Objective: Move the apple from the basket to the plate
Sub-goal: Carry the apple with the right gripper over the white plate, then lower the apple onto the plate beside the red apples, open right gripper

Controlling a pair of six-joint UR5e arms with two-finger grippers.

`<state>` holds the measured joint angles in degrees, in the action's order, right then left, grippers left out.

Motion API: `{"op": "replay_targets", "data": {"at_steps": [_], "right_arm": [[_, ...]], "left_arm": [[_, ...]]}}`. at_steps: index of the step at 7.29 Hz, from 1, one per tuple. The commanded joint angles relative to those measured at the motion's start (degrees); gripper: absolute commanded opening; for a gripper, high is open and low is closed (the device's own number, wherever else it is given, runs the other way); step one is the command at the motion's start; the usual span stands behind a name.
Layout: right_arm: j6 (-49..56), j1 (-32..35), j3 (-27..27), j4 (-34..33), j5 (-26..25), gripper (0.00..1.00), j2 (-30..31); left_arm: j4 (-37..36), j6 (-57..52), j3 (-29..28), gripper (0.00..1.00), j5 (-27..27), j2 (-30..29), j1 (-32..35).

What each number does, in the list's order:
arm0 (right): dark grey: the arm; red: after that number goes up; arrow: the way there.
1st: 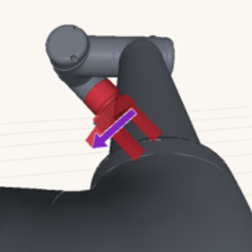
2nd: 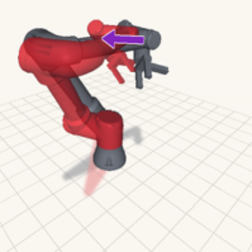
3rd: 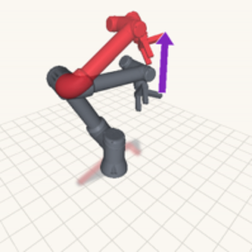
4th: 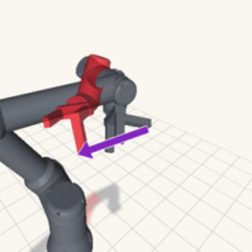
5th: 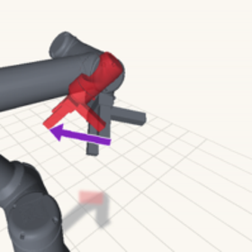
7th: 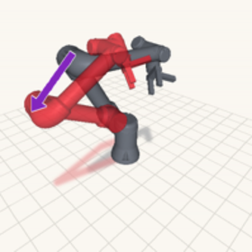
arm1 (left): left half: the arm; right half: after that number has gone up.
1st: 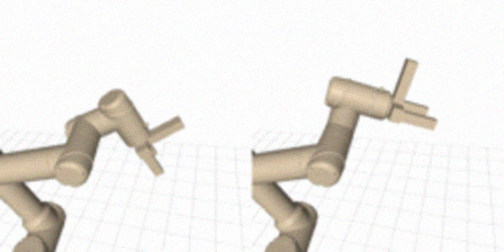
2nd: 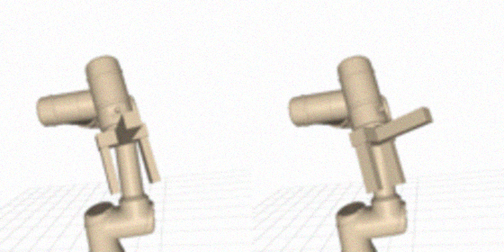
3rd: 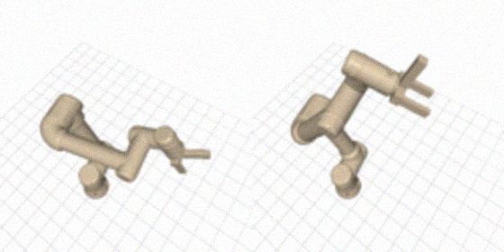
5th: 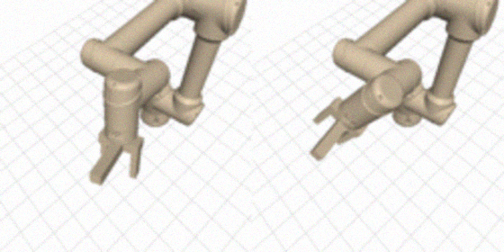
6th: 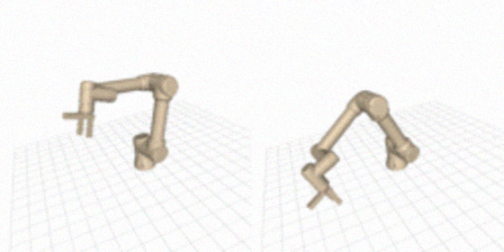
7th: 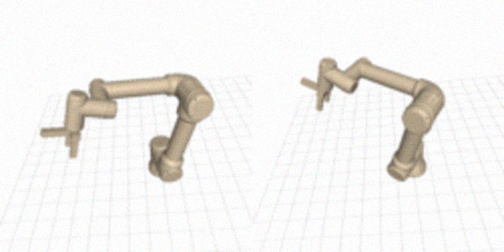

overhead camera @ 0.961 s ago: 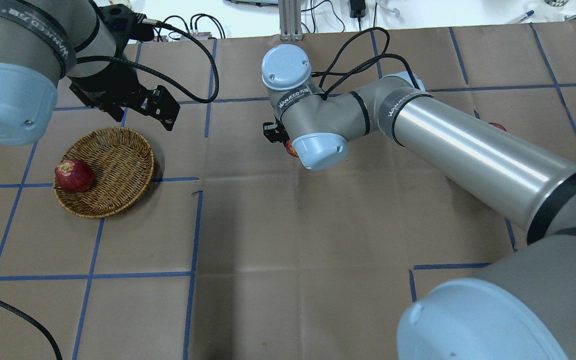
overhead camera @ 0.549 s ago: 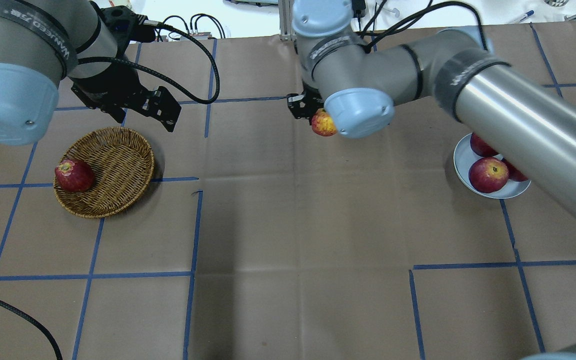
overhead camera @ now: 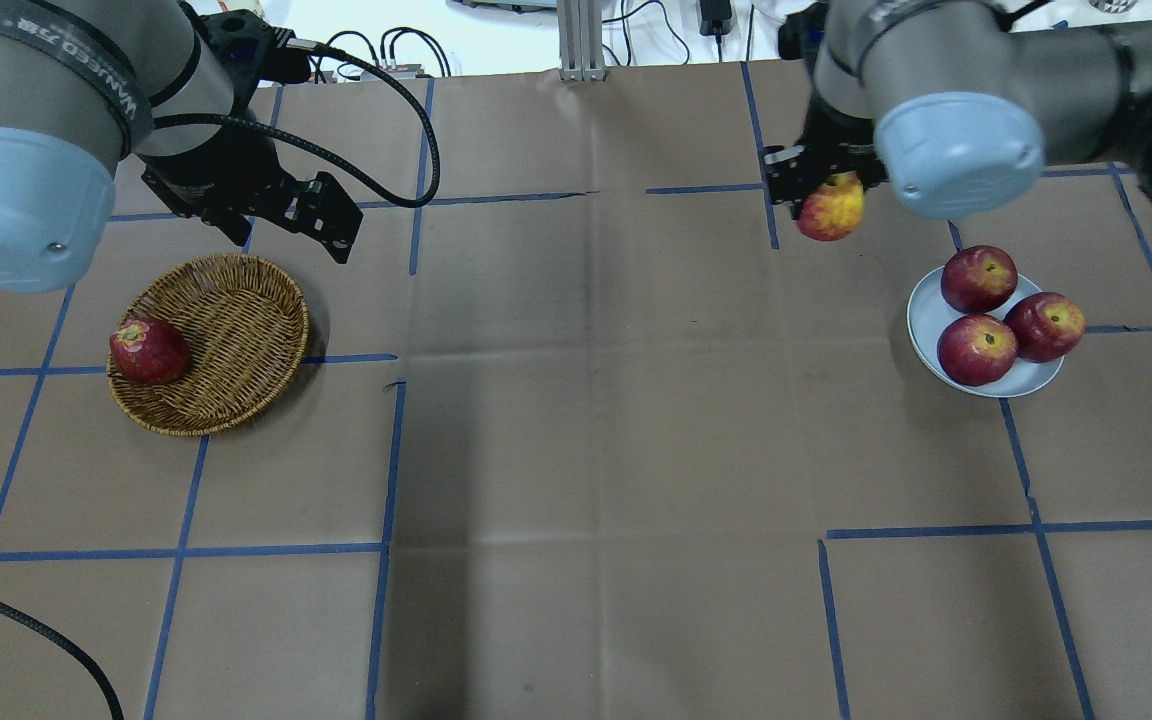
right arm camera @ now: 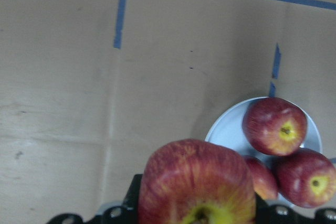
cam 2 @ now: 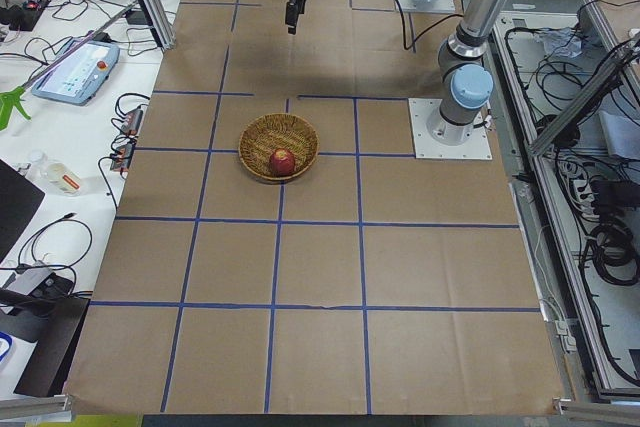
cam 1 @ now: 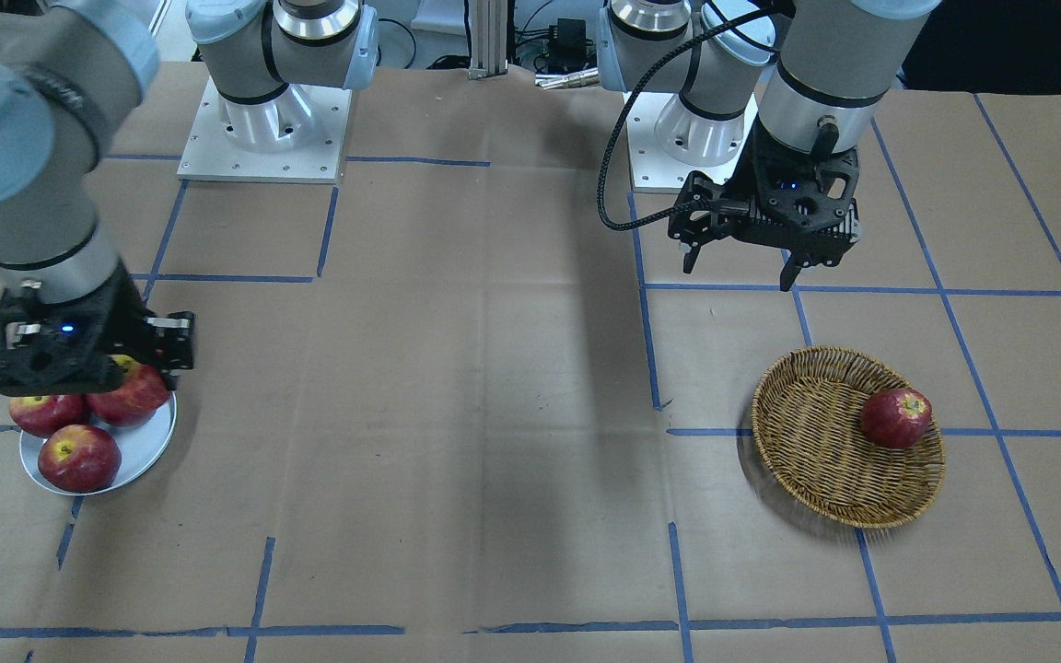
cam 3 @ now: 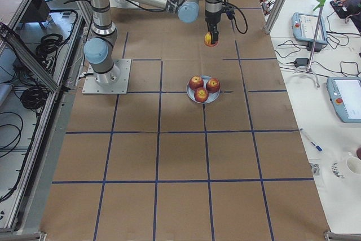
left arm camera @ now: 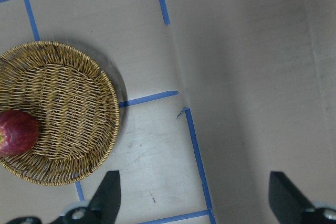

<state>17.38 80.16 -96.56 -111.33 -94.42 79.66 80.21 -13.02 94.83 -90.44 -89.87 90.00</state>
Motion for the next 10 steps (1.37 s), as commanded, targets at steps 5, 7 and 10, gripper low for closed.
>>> {"op": "replay_targets", "data": {"at_steps": [5, 7, 10], "right_arm": [[18.21, -18.02, -11.28, -10.9, 7.4, 0.6, -2.3], [17.43, -17.76, -11.46, -11.19, 7.49, 0.6, -2.4], [17.42, -16.88, -11.55, -11.19, 8.9, 0.6, -2.75]], "left_arm": [[5.82, 1.07, -1.66, 0.99, -0.35, 0.83, 0.09], [5.76, 1.07, -1.75, 0.99, -0.43, 0.14, 0.09], [5.22, 1.15, -1.67, 0.99, -0.43, -0.4, 0.09]]}}
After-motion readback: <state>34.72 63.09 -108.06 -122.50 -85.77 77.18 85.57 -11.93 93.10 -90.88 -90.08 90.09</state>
